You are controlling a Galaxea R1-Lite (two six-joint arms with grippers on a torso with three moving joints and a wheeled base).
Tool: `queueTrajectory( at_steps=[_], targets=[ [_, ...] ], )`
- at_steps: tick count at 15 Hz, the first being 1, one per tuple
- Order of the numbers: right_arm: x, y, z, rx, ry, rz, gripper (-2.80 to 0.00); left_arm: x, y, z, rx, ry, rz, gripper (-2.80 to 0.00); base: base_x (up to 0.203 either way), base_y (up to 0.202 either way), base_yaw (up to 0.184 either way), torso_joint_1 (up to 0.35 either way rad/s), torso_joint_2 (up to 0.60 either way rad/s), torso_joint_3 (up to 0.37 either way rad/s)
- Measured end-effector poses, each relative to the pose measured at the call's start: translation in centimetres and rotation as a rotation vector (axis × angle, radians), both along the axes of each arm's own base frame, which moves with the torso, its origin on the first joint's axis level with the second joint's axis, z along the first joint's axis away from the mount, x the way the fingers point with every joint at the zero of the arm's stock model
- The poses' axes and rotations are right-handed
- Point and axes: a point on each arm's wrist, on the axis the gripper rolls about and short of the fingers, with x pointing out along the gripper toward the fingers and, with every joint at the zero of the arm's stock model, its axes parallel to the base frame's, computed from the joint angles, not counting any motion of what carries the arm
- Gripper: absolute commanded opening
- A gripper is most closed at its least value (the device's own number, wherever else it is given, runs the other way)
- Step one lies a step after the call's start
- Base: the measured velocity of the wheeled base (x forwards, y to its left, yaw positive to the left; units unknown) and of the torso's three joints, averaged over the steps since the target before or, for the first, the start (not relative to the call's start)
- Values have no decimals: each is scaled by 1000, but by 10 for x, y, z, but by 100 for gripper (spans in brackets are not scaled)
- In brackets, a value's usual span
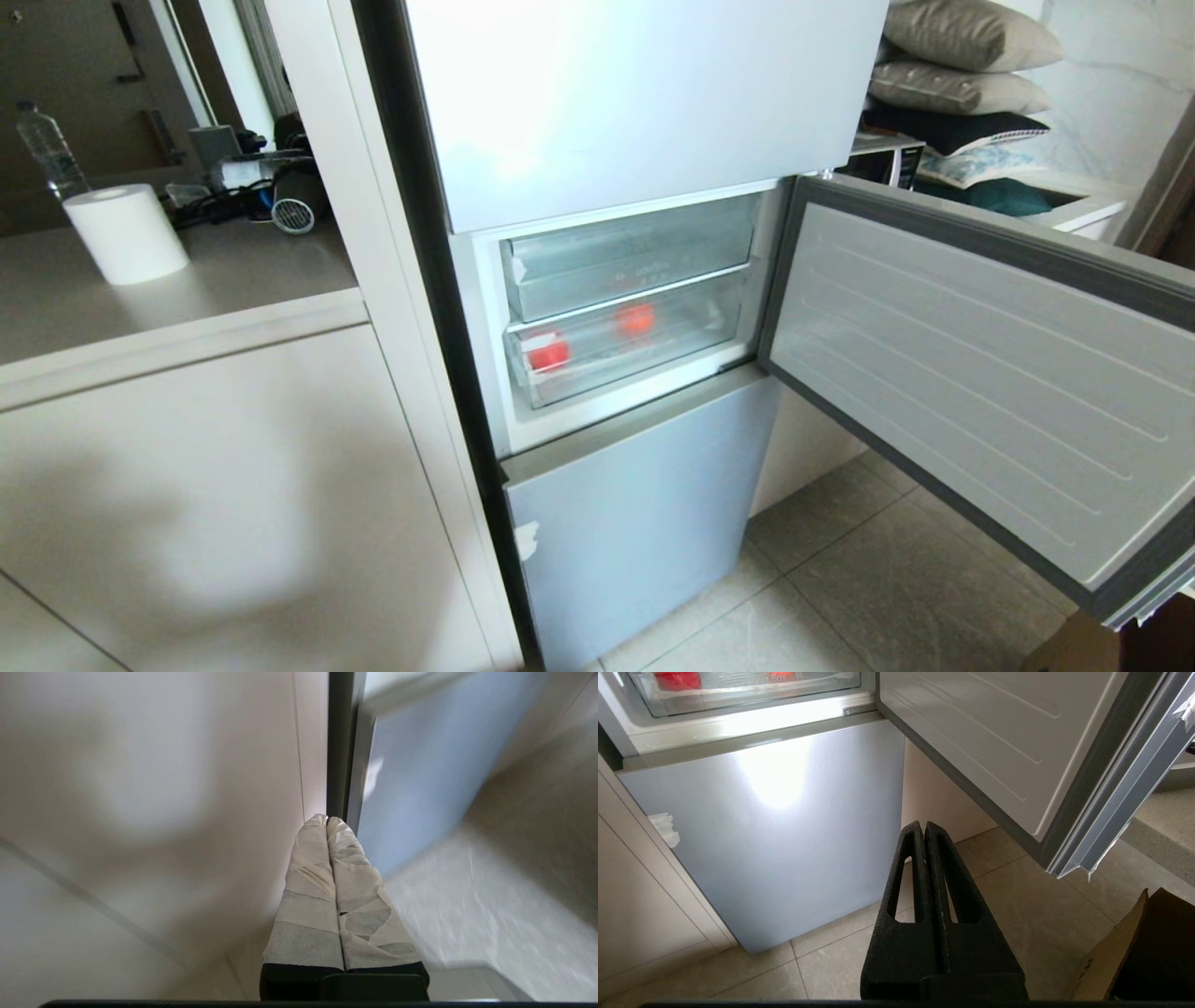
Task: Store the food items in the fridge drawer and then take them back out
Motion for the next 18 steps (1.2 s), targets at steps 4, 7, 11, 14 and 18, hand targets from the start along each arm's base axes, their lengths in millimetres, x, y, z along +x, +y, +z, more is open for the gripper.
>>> queueTrajectory(
  at_steps=[4,7,11,14,18],
  targets=[
    [0,0,0,0,0,0,-280,-9,0,-2,26,-116,-28,-280,0,0,0,0,0,0],
    [0,0,0,0,0,-1,-280,-10,1,-2,-74,-139,9,-280,0,0,0,0,0,0],
    [0,0,0,-1,0,-1,-280,-11,1,-3,-78,-145,9,-280,0,0,0,0,0,0],
    [0,0,0,0,0,0,-280,-11,1,-3,-78,-145,9,-280,0,0,0,0,0,0],
    [0,0,0,0,0,0,-280,-11,1,-3,-78,-146,9,-280,0,0,0,0,0,0]
  ],
)
